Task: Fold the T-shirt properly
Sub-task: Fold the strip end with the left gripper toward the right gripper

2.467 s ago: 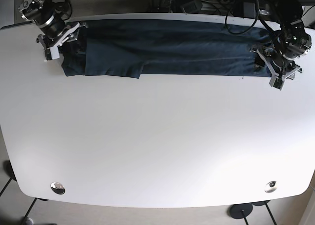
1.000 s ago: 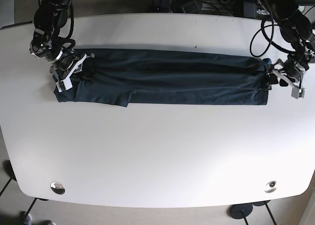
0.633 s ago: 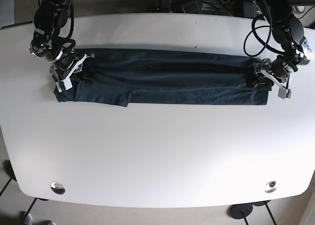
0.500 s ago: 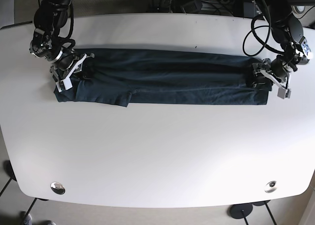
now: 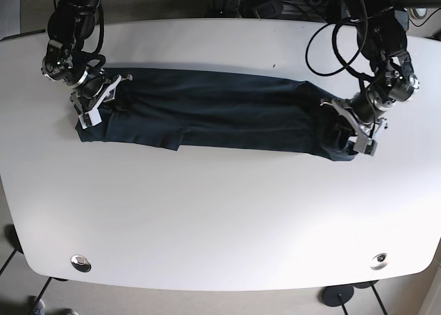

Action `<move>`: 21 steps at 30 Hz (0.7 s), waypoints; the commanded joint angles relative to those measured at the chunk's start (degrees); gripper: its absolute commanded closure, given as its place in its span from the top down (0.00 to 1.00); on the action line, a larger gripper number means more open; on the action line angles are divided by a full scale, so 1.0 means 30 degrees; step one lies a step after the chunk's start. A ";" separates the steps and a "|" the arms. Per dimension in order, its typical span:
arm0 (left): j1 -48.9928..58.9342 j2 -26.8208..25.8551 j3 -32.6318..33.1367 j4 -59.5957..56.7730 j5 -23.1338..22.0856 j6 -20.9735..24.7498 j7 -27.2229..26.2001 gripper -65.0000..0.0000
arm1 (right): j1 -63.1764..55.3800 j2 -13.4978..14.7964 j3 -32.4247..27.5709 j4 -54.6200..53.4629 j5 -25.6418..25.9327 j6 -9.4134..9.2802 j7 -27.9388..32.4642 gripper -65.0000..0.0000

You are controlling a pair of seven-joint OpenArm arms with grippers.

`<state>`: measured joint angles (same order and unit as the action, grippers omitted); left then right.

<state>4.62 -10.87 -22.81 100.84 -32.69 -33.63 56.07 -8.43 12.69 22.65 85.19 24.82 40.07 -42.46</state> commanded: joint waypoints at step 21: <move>-0.1702 0.3727 0.8701 -0.2594 0.2471 0.1993 -0.1417 0.40 | 0.0186 0.0181 -0.0035 0.0220 0.0035 -0.0025 -0.0016 0.17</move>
<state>0.62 -0.19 3.49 91.66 -23.94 -27.40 53.08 -8.38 12.67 22.44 85.19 24.80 40.07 -42.46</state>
